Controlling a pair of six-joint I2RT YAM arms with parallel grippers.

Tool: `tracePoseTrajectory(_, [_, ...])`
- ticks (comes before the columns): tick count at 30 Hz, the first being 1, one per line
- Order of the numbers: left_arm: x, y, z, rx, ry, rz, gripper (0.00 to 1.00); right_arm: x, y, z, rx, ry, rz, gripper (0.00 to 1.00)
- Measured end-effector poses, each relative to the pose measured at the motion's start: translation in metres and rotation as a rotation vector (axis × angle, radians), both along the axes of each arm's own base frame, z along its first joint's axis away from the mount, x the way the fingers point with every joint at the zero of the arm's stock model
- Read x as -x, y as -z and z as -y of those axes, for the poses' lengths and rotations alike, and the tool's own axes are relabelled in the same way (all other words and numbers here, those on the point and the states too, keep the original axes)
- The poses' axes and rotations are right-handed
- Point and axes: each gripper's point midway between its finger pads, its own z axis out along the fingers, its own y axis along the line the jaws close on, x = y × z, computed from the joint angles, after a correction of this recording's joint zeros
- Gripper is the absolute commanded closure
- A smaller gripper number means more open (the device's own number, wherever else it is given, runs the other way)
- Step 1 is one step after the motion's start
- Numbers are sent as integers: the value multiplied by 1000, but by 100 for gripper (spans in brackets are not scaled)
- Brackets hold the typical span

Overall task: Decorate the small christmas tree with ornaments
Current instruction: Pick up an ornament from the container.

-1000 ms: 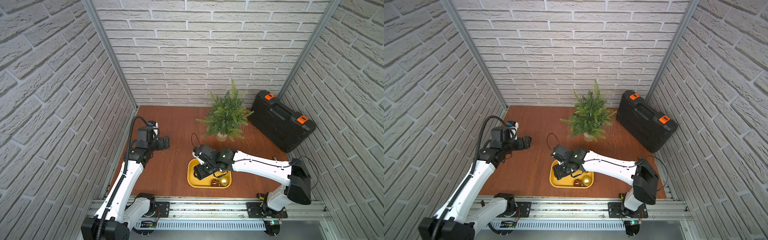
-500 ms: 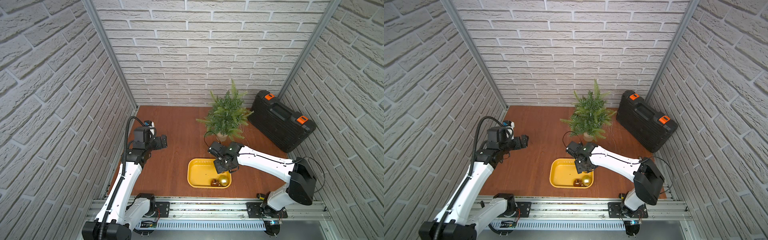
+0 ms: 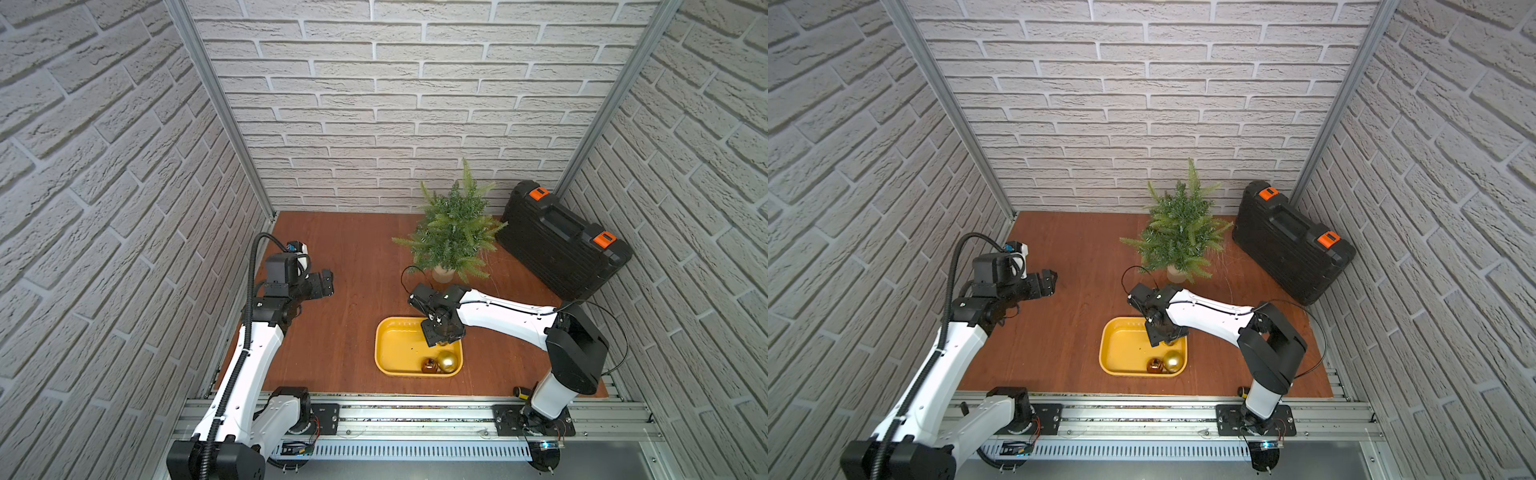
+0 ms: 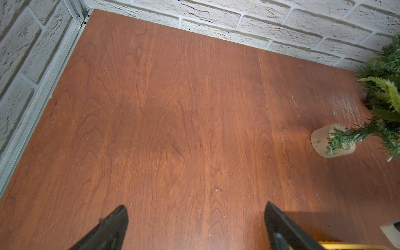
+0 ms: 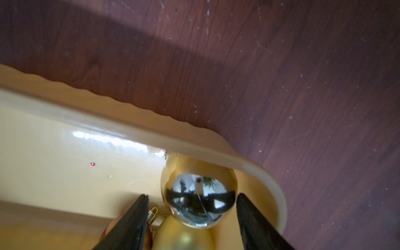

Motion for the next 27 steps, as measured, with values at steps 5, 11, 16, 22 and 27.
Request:
tracePoseTrajectory(5, [-1,1,1,8,-1,-5,2,-3,7,-5,-15,1,2,34])
tracePoseTrajectory(11, [-1,2,0,12,-5,-7,2,-4,21,-10,-18,1,-14,34])
tracePoseTrajectory(16, [-1,2,0,15,-7,-7,2,-6,21,-13,-31,4,-4,41])
tracePoseTrajectory(22, [-1,1,1,16,-5,-6,2,-6,10,-11,-46,0,19,49])
tracePoseTrajectory(27, [-2,1,1,19,-3,-5,2,-5,-25,-8,-93,-60,79,51])
